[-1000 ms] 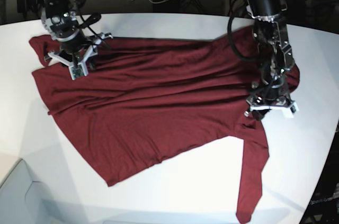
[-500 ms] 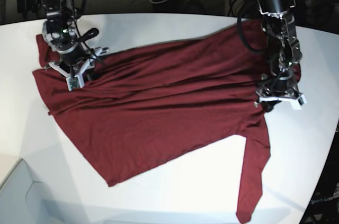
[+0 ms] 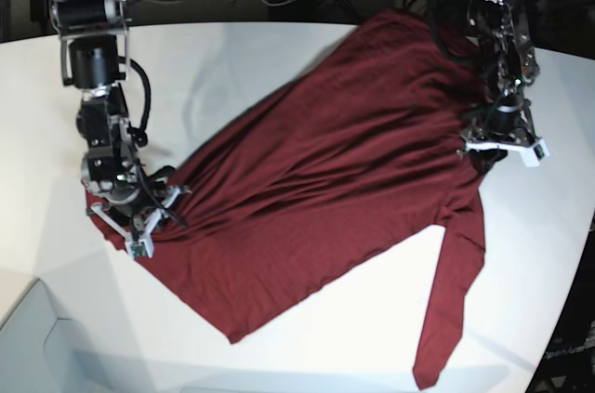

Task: Layout the t-shirt on the table in an organized manner, then fold the t-shirt properly
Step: 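Release the shirt and move both grippers to new grasp points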

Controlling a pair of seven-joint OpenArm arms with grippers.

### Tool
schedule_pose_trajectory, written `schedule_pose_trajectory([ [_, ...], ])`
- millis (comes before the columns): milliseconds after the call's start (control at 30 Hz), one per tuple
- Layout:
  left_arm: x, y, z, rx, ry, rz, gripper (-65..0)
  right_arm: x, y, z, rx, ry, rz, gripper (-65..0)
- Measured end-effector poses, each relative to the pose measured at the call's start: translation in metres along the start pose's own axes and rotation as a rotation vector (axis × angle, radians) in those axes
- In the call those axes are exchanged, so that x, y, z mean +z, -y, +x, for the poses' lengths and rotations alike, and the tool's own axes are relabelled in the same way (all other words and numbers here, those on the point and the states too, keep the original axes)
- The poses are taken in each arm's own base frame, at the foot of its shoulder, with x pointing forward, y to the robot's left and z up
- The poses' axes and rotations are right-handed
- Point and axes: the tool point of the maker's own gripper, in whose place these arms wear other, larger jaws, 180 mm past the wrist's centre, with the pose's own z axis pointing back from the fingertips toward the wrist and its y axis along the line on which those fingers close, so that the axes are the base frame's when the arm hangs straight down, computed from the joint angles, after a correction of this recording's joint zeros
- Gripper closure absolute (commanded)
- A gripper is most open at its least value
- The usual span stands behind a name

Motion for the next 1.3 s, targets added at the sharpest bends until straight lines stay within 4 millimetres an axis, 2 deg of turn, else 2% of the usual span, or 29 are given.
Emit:
schedule_pose_trajectory([
  [133,0.010,0.007,-0.010,-0.015,-0.015,-0.005,-25.6,-0.013,-0.020,0.024,0.049,0.023,0.036,-19.0],
  [267,0.018,0.032,-0.023,-0.005,-0.048,-0.044,-25.6,-0.022,-0.059,0.042,0.076,0.072,0.102,-19.1],
  [333,0.024,0.045,-0.031,-0.011,-0.054,-0.081,-25.6,-0.024,-0.071,0.048,0.087,0.081,0.124,-19.1],
  [500,0.037,0.074,-0.038,-0.060,-0.099,-0.150,-25.6,-0.019,-0.072,0.064,0.111,0.118,0.122,-19.1],
  [567,0.042,0.085,-0.029,-0.063,-0.077,-0.179,-25.6,-0.012,-0.072,0.078,0.120,0.159,0.120,-19.1],
  [633,0.046,0.092,-0.010,-0.069,-0.022,-0.193,-25.6,-0.002,-0.067,0.097,0.130,0.226,0.115,-19.1],
  [733,0.052,0.107,0.019,-0.078,0.053,-0.234,-25.6,0.021,-0.055,0.109,0.160,0.310,0.085,-19.2],
  [800,0.057,0.116,0.031,-0.080,0.093,-0.259,-25.6,0.036,-0.057,0.103,0.167,0.342,0.087,-19.2],
  [933,0.054,0.123,0.036,-0.079,0.092,-0.266,-25.6,0.061,-0.077,0.072,0.138,0.342,0.119,-19.2],
  [1033,0.046,0.141,0.059,-0.068,0.158,-0.304,-25.6,0.078,-0.097,0.058,0.094,0.357,0.152,-19.2],
  [1200,0.027,0.146,0.065,-0.055,0.143,-0.295,-25.6,0.104,-0.135,0.012,0.029,0.303,0.218,-19.2],
  [1300,0.018,0.150,0.074,-0.044,0.153,-0.295,-25.6,0.121,-0.161,-0.002,-0.030,0.283,0.252,-19.2],
])
